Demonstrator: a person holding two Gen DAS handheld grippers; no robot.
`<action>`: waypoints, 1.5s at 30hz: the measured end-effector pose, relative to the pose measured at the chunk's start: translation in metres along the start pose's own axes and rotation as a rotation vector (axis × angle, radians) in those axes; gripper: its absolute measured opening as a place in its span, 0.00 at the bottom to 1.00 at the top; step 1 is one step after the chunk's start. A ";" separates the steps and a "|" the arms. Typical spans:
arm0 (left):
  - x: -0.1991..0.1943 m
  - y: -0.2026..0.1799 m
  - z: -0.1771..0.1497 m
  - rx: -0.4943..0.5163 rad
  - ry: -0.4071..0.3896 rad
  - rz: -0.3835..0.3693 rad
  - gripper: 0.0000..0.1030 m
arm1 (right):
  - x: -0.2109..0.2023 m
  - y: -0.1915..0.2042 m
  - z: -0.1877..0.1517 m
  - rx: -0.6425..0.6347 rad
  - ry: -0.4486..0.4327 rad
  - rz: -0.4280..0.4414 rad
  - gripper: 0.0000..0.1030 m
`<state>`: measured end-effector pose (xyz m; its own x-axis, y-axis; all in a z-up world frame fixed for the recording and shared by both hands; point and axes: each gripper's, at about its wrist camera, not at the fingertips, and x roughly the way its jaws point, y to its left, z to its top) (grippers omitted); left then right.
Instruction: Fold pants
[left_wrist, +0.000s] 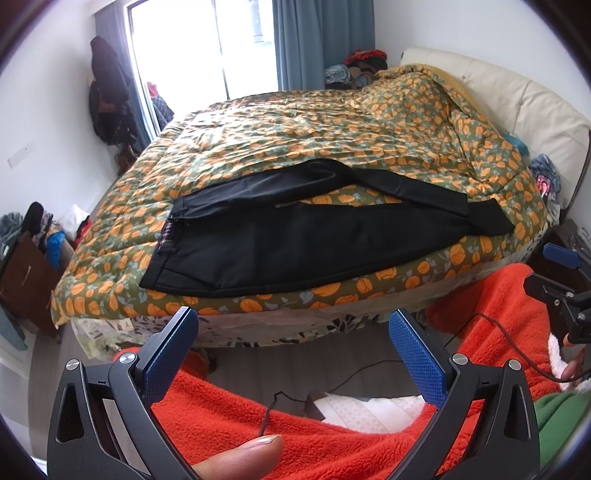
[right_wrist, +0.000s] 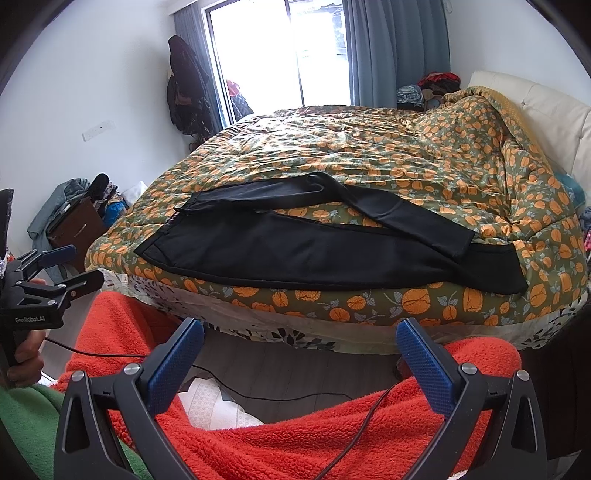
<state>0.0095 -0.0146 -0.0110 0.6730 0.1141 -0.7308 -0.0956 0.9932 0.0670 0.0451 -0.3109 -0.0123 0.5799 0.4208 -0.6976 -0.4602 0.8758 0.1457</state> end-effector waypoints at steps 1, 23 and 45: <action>0.001 0.000 0.000 -0.003 0.001 -0.002 1.00 | 0.000 0.000 0.000 -0.003 0.002 -0.009 1.00; -0.001 -0.005 -0.003 0.016 0.007 -0.009 1.00 | 0.004 0.002 0.002 -0.014 0.026 -0.037 1.00; 0.007 -0.008 0.031 0.089 -0.079 -0.003 1.00 | 0.012 0.009 0.004 -0.056 0.028 0.010 1.00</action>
<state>0.0377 -0.0208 0.0039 0.7293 0.1094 -0.6754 -0.0305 0.9913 0.1277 0.0505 -0.2972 -0.0166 0.5565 0.4219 -0.7157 -0.5030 0.8567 0.1140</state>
